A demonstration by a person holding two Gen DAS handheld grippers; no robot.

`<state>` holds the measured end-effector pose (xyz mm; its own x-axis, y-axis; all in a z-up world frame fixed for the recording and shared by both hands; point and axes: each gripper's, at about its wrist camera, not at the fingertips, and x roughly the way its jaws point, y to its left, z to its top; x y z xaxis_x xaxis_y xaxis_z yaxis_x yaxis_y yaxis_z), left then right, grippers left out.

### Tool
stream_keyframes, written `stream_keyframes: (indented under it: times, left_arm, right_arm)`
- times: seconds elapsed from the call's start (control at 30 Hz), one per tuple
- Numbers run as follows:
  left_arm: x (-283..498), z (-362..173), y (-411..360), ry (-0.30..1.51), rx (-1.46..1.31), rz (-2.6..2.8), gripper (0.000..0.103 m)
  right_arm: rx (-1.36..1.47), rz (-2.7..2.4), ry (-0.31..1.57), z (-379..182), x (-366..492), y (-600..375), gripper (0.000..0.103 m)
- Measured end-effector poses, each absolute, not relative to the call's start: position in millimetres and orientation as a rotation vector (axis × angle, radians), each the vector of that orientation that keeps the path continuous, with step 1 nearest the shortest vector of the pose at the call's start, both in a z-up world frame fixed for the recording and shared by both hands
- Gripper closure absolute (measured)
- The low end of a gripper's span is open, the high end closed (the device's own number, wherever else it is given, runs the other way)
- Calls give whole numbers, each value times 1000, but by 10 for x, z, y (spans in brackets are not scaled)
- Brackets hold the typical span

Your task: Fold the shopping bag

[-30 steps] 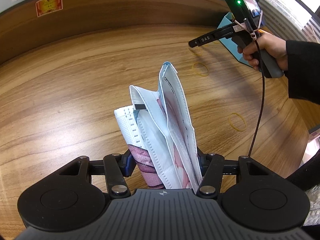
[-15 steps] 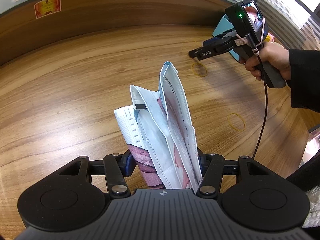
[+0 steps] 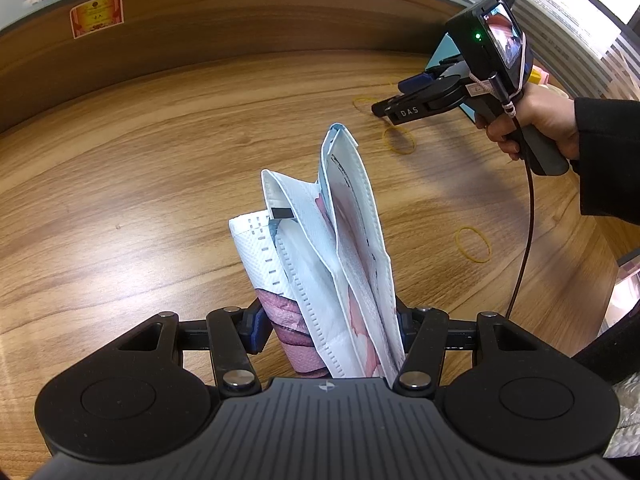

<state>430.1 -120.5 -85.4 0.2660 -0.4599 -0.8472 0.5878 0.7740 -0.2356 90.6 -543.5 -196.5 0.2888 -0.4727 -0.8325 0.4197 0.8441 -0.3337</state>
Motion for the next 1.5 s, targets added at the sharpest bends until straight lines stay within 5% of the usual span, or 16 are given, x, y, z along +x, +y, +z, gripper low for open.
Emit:
stream_keyframes:
  times: [0.17, 0.23, 0.4, 0.83, 1.5]
  left_arm:
    - [4282, -835, -1199, 1091, 135, -710, 46]
    - [4276, -827, -1197, 1090, 135, -711, 46]
    - [4262, -814, -1176, 1084, 132, -706, 46]
    - [4095, -660, -1130, 946, 145, -702, 60]
    - [3437, -296, -1129, 614, 263, -929, 65]
  right_arm:
    - [-127, -567, 1118, -1917, 924, -5281, 54]
    - [-153, -547, 1117, -1914, 939, -5241, 76]
    - [-160, -509, 1109, -1871, 960, -5222, 101]
    - [40, -395, 1003, -1238, 812, -4849, 102]
    - [61, -1, 1018, -271, 659, -3694, 102]
